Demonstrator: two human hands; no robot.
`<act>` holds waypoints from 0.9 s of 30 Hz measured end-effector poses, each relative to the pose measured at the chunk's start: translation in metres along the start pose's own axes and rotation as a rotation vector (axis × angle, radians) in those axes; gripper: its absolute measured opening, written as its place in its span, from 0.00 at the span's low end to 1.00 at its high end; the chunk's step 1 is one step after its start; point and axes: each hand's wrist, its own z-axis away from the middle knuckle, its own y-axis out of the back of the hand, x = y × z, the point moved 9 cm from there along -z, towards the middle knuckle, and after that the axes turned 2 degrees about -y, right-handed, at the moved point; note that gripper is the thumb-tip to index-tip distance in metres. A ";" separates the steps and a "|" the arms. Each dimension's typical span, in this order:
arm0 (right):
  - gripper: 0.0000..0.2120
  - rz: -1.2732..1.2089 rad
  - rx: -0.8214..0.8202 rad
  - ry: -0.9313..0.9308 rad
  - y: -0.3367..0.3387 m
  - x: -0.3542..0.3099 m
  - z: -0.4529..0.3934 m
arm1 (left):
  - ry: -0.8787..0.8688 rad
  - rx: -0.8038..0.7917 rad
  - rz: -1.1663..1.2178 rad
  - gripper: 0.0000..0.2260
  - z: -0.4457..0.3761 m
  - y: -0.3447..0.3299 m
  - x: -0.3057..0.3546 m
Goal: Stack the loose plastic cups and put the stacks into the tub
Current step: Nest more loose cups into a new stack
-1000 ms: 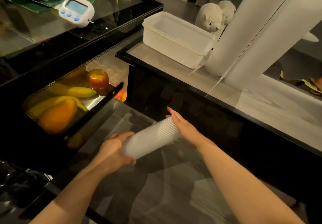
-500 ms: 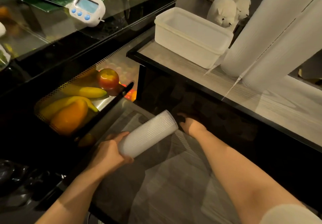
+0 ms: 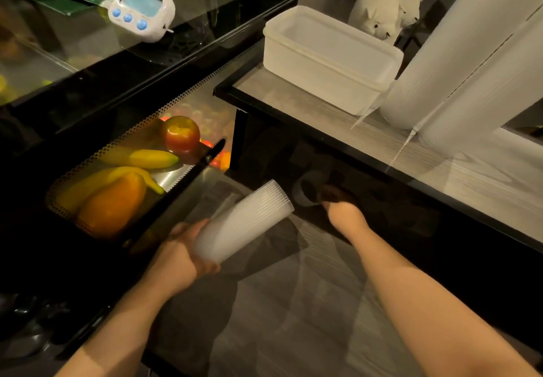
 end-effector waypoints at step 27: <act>0.13 -0.366 -0.259 0.280 -0.029 -0.101 0.027 | -0.118 -0.053 0.102 0.48 -0.007 0.002 0.004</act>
